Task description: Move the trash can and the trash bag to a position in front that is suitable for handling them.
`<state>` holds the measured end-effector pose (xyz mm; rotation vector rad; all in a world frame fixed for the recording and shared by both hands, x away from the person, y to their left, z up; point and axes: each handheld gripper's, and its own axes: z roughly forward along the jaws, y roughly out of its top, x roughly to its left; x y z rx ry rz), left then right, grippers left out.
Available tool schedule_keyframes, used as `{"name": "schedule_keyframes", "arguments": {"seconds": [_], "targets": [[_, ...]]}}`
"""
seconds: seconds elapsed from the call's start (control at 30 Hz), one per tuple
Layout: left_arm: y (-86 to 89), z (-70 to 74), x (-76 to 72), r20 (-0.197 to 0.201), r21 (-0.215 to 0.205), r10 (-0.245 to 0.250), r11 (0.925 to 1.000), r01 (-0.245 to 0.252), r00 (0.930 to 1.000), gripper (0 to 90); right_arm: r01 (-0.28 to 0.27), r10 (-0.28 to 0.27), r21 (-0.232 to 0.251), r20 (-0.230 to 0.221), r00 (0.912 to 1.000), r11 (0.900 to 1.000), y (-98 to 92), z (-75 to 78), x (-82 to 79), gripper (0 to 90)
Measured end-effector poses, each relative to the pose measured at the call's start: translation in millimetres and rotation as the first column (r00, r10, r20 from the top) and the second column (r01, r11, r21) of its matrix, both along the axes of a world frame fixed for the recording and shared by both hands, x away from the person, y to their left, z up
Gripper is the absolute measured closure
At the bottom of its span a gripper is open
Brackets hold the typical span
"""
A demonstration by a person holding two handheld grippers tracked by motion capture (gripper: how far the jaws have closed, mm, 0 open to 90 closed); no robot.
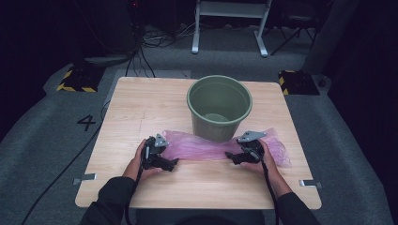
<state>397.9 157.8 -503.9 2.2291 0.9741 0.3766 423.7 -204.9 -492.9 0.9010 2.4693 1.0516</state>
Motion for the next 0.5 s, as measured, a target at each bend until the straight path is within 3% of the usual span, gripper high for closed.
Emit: {"name": "schedule_keyframes", "arguments": {"seconds": [0.2,0.3,0.43,0.5], "targets": [[-9.6,0.0,2.4,0.001,0.002,-0.019,0.9998,0.019,0.9998,0.1,-0.006,0.007,0.020,-0.009,0.9999,1.000,-9.4,0.4,1.9,22.8],[-5.8,-0.6,0.3,0.002,-0.006,-0.014,0.9999,0.014,0.9999,0.1,0.005,-0.007,0.085,0.024,0.9997,0.996,-9.3,14.6,-2.1,22.0],[-2.4,-0.4,-2.0,0.004,-0.004,-0.001,1.0000,0.001,1.0000,0.2,0.031,-0.035,0.109,0.040,0.9986,0.994,-5.8,23.6,-2.3,20.1],[-0.6,-0.9,-3.6,0.001,-0.011,0.005,0.9999,-0.005,1.0000,0.2,0.059,-0.065,0.092,0.063,0.9959,0.994,0.0,28.4,1.7,20.1]]}}
